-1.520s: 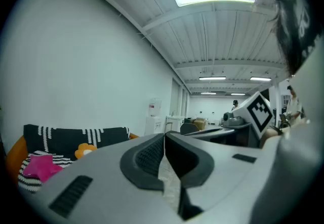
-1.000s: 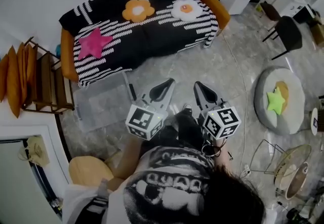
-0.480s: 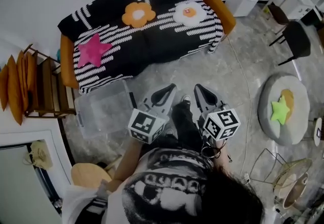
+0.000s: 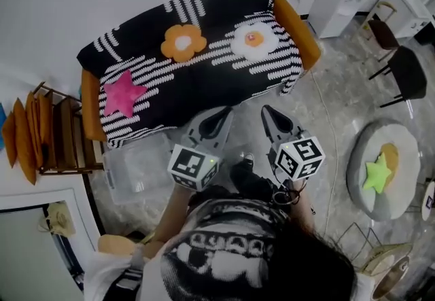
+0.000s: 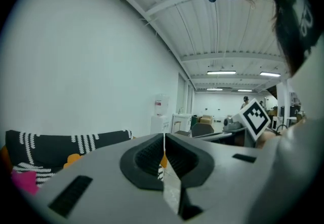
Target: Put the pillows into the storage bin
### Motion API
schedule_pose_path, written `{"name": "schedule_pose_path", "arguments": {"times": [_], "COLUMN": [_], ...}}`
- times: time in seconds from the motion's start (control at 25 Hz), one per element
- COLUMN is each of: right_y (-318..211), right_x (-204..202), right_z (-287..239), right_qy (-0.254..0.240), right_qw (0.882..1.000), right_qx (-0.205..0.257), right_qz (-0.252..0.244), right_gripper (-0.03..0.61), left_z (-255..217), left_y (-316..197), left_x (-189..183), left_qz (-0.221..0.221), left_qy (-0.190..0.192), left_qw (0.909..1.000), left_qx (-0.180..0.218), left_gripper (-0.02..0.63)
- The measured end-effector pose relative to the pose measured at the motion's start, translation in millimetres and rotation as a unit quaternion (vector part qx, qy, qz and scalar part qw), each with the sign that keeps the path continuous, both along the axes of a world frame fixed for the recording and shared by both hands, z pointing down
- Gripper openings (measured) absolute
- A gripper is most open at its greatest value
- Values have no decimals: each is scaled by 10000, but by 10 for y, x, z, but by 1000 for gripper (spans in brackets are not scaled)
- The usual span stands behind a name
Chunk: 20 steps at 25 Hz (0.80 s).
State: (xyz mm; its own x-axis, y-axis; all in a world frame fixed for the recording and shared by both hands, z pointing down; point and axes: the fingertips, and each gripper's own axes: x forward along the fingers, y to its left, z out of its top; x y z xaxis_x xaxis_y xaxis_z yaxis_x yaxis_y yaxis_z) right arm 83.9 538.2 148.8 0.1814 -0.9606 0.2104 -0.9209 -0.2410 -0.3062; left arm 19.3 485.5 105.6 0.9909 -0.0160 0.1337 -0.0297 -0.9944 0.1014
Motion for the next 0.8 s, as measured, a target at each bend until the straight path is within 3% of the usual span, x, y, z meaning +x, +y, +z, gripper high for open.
{"name": "schedule_pose_path", "arguments": {"times": [0.36,0.8], "right_y": [-311,-572], "right_x": [644,1174], "right_z": [99,403], "right_qy": [-293,-604], "right_qw": [9992,9982], "right_qx": [146,45], "right_qz": [-217,47], "right_gripper": [-2,-2], "left_z": [71,382], "left_y": [-337,-662], "left_x": [535,1105], "left_qz": [-465,-241], "left_qy": [-216,-540], "left_qw": [9987,9982], "left_qx": [63,-66], "left_gripper": [9,9]}}
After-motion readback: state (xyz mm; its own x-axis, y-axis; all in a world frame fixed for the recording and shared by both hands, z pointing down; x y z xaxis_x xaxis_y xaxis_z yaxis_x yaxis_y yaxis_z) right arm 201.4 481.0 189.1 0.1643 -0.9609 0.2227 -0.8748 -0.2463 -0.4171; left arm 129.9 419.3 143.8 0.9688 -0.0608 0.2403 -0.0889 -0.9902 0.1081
